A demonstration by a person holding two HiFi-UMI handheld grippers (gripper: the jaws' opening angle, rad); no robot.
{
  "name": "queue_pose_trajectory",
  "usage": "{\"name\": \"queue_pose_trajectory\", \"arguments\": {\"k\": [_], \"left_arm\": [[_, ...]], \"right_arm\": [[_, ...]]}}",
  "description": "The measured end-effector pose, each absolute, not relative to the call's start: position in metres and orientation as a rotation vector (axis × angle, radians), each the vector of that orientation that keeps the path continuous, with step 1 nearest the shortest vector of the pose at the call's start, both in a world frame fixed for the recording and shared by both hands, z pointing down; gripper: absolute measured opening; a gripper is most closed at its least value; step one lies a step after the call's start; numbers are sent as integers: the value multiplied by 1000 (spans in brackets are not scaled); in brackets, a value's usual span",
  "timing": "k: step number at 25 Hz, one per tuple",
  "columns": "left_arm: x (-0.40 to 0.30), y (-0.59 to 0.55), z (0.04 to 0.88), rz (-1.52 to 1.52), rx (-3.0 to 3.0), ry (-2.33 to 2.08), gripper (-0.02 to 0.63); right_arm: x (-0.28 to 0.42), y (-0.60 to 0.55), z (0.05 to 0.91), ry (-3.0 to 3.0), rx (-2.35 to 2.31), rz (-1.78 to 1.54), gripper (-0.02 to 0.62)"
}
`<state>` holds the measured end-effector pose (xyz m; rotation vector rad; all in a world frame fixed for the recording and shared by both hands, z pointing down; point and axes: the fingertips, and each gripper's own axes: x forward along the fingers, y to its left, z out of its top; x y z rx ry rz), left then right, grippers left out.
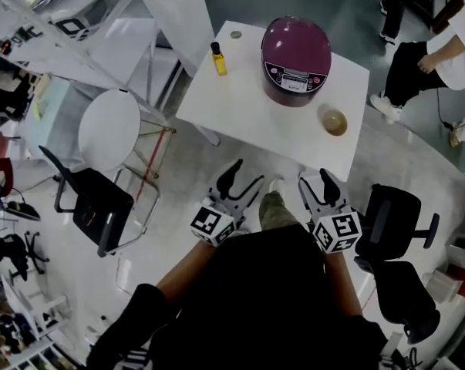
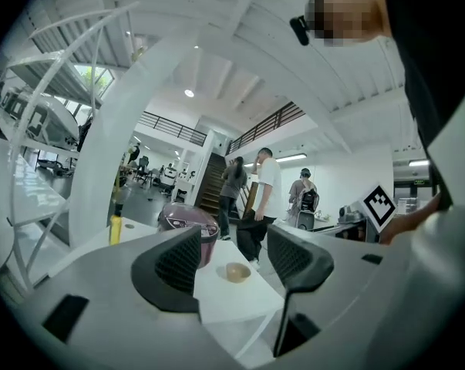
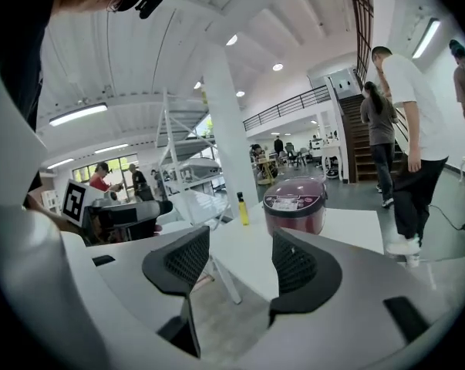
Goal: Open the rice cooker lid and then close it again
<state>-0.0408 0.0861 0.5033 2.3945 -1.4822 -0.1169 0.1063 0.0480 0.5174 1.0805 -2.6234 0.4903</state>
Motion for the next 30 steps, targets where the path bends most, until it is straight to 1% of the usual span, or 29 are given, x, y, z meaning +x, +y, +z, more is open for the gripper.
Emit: {"name": "queue_pose_trajectory", "arguments": {"k": [13,23,30], "left_arm": [[-9,-63,495,-128,2387,-1491,247],[-6,-107,492,-110,2389,-1494,247],[-19,-114,476,-145,2390,-1452,249]], "right_arm": [[134,-106,504,-2673,1046,439,225],[134,-147,512,-2673,1023,497,225],[109,-164,502,-2693,1015,501,224]]}}
